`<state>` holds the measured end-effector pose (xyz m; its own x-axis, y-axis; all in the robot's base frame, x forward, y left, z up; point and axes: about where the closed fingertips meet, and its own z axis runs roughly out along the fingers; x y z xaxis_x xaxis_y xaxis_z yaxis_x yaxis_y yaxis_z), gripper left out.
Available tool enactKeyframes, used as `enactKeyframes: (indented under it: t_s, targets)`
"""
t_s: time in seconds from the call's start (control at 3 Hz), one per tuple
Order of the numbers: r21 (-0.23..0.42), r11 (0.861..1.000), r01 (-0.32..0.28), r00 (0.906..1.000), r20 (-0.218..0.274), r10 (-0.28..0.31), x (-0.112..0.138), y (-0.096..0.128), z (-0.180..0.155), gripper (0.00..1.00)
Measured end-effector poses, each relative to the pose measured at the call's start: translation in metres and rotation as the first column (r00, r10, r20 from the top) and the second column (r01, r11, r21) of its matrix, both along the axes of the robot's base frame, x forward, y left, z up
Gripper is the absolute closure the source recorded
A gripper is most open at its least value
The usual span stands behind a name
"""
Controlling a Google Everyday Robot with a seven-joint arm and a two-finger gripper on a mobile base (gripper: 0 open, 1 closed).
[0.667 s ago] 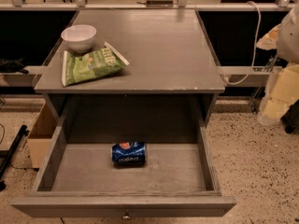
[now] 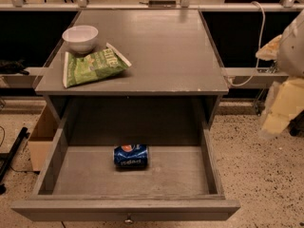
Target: Pick pepsi can from top drawer and place on counter
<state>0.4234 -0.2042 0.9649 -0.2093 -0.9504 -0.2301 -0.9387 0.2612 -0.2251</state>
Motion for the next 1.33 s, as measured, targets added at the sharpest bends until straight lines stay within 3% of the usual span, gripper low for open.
enactKeyframes:
  t_s: [0.67, 1.33]
  targets:
    - [0.108, 0.99, -0.088, 0.9928, -0.072, 0.096, -0.049, 0.063, -0.053, 0.0]
    - [0.21, 0.963, -0.171, 0.9762, -0.096, 0.195, -0.047, 0.139, -0.098, 0.0]
